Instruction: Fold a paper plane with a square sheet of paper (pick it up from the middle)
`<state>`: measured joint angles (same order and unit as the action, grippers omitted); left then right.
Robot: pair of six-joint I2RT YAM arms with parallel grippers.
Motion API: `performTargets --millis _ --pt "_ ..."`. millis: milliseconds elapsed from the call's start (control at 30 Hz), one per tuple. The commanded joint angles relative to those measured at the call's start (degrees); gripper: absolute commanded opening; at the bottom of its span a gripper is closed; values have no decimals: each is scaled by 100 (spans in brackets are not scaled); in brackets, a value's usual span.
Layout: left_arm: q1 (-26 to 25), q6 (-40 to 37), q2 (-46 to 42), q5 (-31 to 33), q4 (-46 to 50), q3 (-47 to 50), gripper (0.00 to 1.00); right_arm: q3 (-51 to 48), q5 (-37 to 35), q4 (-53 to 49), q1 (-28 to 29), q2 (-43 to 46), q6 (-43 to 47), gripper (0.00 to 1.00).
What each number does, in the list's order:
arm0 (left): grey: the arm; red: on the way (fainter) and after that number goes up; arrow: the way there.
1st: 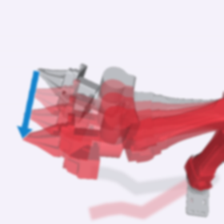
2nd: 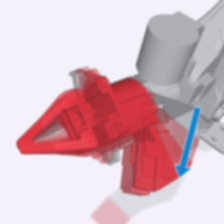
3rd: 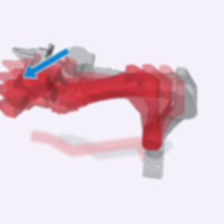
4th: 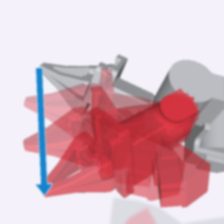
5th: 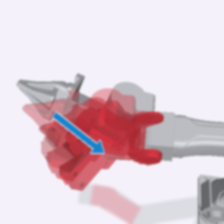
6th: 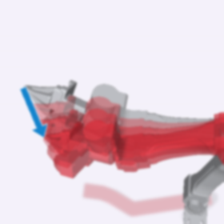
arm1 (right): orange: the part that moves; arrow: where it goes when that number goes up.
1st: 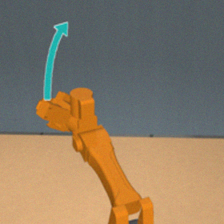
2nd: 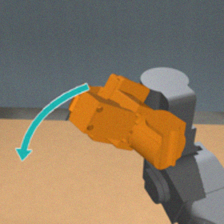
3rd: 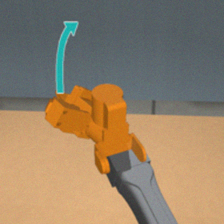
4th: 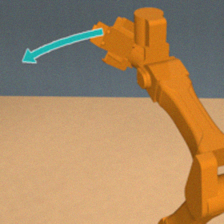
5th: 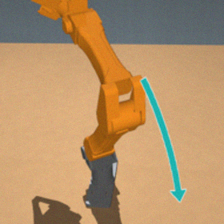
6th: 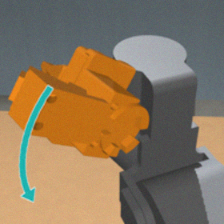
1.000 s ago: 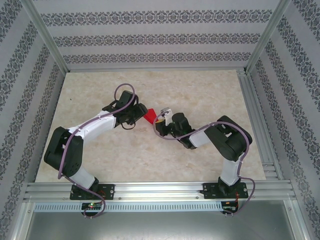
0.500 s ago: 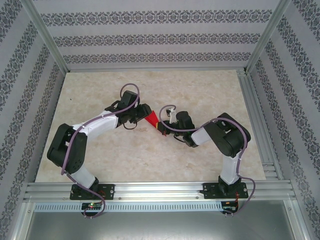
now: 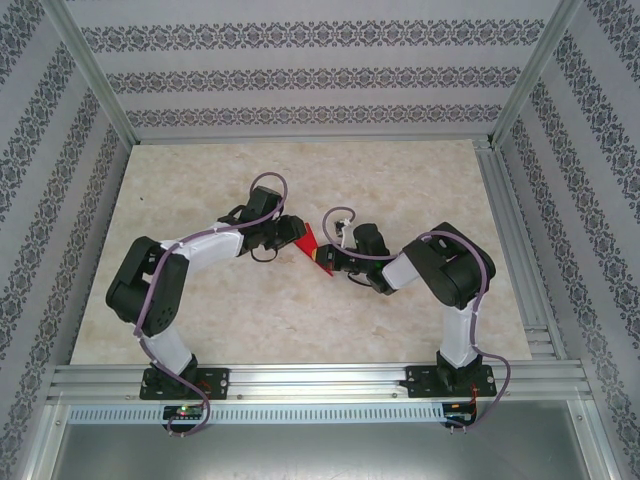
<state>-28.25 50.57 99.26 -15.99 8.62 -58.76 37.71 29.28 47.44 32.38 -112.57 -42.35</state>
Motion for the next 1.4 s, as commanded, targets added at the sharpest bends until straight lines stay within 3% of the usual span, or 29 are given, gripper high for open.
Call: performTargets --millis 0,567,1367 --pt "-44 -221 194 -237 -355 6 40 77 182 264 -83 -169 -237 0" --pt "-74 -313 590 -519 -526 -157 37 228 277 -276 -135 -283 -237 0" --pt "-100 -497 859 -422 -389 -303 33 368 170 -1041 -208 -332 -378 0"
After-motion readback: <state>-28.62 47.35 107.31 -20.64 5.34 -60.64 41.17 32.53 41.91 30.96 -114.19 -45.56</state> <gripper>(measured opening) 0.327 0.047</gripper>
